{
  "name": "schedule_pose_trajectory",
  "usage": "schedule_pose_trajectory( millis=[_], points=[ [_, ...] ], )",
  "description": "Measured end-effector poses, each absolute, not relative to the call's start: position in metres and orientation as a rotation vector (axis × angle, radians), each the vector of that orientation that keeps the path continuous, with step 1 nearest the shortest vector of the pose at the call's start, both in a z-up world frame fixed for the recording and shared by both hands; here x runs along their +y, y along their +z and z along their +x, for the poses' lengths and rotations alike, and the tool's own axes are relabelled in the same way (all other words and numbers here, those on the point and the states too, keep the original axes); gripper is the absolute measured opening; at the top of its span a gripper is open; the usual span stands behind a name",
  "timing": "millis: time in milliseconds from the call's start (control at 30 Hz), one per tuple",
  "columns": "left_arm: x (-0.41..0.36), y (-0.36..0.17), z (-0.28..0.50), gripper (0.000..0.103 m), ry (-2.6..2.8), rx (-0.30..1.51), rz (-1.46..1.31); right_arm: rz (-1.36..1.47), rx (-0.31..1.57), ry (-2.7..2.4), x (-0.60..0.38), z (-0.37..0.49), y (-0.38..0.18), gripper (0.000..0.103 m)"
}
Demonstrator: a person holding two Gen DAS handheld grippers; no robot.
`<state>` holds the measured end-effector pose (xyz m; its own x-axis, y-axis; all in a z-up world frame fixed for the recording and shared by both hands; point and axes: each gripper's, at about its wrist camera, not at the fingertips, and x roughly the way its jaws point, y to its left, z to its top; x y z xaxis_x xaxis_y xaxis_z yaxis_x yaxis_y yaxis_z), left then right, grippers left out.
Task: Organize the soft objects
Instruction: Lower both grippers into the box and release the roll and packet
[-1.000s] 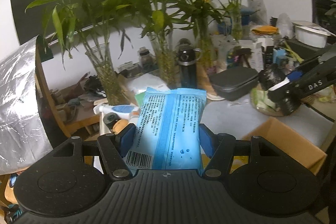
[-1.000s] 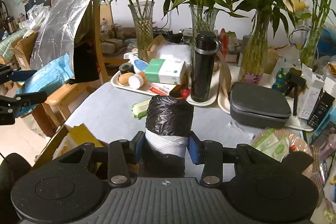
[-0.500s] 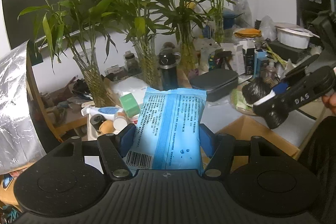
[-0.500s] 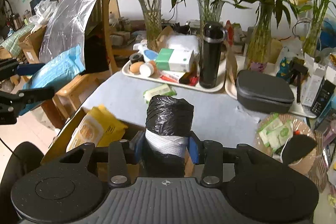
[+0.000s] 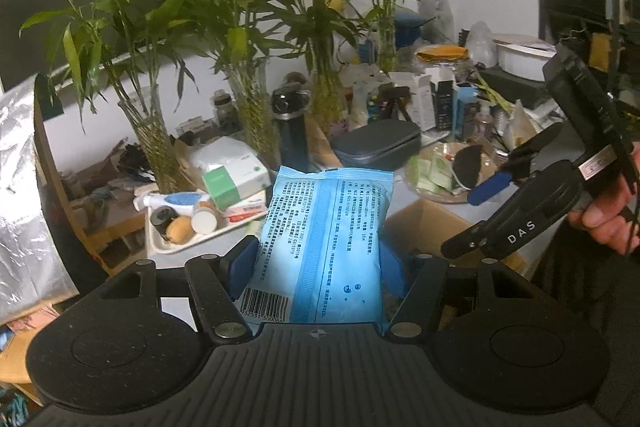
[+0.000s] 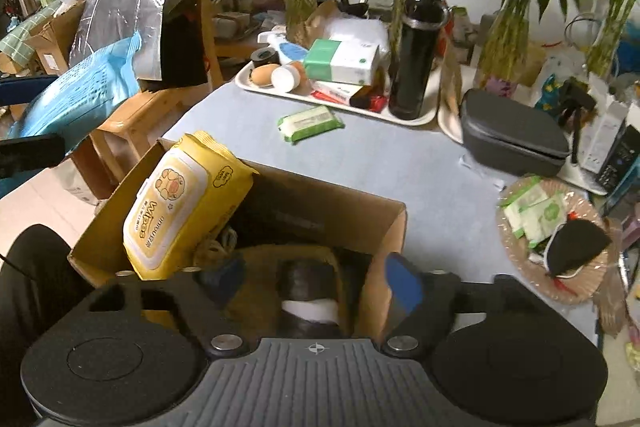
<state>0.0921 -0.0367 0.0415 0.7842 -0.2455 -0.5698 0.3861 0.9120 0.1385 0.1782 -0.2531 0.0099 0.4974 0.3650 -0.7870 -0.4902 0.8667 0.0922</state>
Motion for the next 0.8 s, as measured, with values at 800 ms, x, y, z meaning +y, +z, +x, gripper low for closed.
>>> schedule_pose_trajectory(
  millis=[800],
  points=[
    [-0.107, -0.006, 0.111, 0.078, -0.583, 0.604, 0.363, -0.238, 0.857, 0.241, -0.291, 0.134, 0.027, 0.103]
  ],
)
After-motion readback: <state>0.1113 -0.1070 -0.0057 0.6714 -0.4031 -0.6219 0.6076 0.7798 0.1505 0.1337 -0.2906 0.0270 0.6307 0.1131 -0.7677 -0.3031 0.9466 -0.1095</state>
